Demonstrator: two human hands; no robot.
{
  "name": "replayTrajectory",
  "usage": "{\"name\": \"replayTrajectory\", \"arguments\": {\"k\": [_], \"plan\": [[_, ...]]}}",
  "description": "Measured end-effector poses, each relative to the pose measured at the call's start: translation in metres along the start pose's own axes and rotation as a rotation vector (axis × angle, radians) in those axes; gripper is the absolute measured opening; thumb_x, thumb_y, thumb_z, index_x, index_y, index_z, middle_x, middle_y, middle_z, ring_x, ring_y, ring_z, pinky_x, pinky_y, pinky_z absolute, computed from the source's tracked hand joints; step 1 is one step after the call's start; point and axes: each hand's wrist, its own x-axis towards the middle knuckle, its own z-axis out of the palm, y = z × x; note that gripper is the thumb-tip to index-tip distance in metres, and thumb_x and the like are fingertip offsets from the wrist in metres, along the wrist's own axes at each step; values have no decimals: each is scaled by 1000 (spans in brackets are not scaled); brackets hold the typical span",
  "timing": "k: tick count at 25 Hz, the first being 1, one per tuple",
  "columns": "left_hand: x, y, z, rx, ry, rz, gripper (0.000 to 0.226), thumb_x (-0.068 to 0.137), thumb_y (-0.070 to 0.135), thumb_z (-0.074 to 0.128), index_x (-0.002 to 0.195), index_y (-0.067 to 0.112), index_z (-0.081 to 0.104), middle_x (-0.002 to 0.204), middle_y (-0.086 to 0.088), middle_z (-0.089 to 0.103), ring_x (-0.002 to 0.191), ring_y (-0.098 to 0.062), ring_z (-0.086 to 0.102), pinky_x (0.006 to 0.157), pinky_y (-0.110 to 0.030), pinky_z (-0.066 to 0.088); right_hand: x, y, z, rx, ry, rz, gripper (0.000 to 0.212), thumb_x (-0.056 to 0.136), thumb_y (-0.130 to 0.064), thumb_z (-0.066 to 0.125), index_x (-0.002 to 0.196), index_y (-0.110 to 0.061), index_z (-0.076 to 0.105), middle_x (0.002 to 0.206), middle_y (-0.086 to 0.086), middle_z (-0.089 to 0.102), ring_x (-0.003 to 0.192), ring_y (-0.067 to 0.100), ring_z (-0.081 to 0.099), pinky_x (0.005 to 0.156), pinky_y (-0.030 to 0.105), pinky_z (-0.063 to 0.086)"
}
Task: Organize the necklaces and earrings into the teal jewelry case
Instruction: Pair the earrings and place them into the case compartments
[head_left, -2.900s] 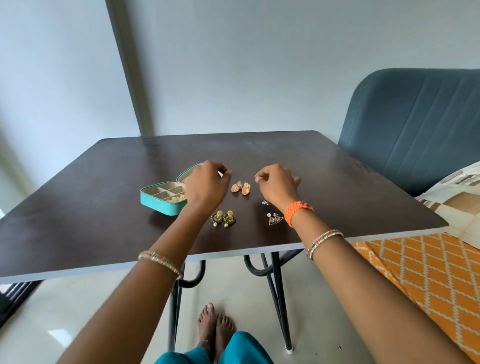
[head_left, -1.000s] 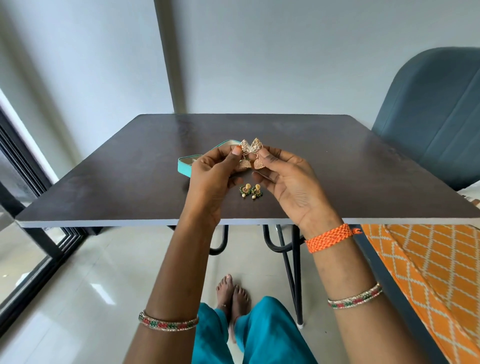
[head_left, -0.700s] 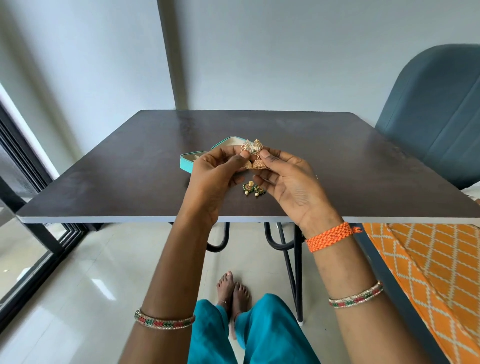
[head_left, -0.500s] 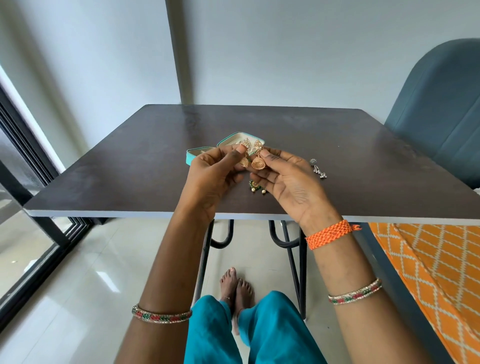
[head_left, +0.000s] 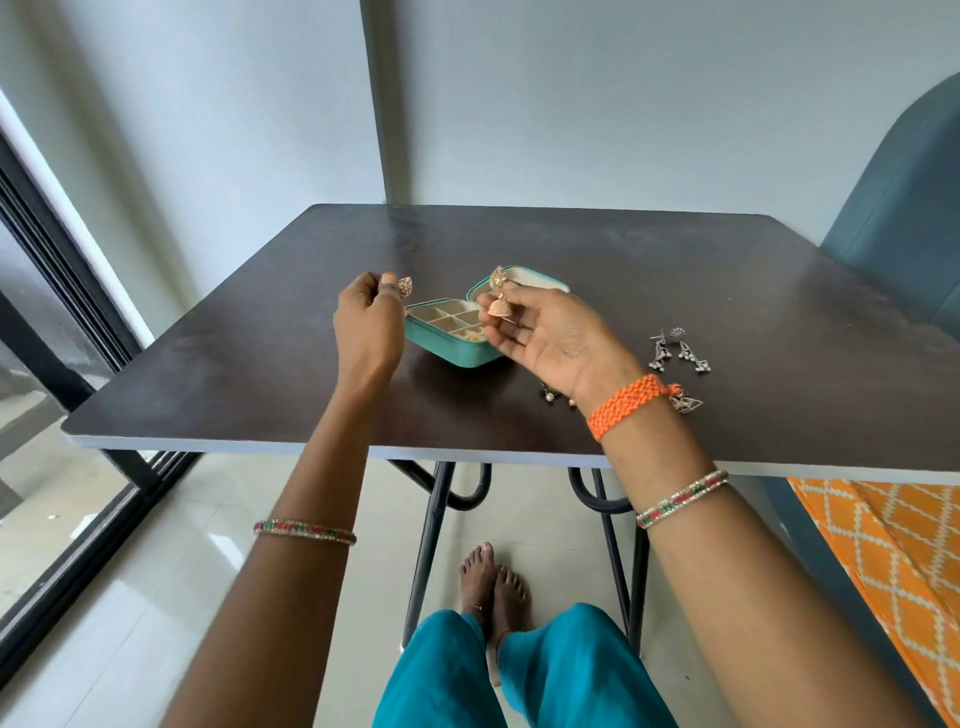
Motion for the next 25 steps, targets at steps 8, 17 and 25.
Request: {"name": "replayTrajectory", "arguments": {"k": [8,17,25], "plan": [[-14,-29,3,48,-124,-51,28,96,26,52,83,4,64,72,-7,68,55,-17,60,52,-28,55,6,12,-12,-470,79,-66,9,93,-9,53,87,-14,58,80,7,71,43,5,48,38,15,35],[-35,-8,20,342,8,-90,25,85,39,62,73,18,68,77,-1,69,69,-19,63,54,-24,38,12,25,-28,-605,127,-175,15,93,-13,55,78,-16,59,79,1,71,29,3,39,31,13,26],[-40,0,21,670,15,60,22,87,32,63,94,14,73,96,-10,71,84,-31,64,64,-32,44,9,27,-27,-647,136,-223,16,93,-17,55,77,-19,62,77,-3,71,31,3,39,32,13,29]]}}
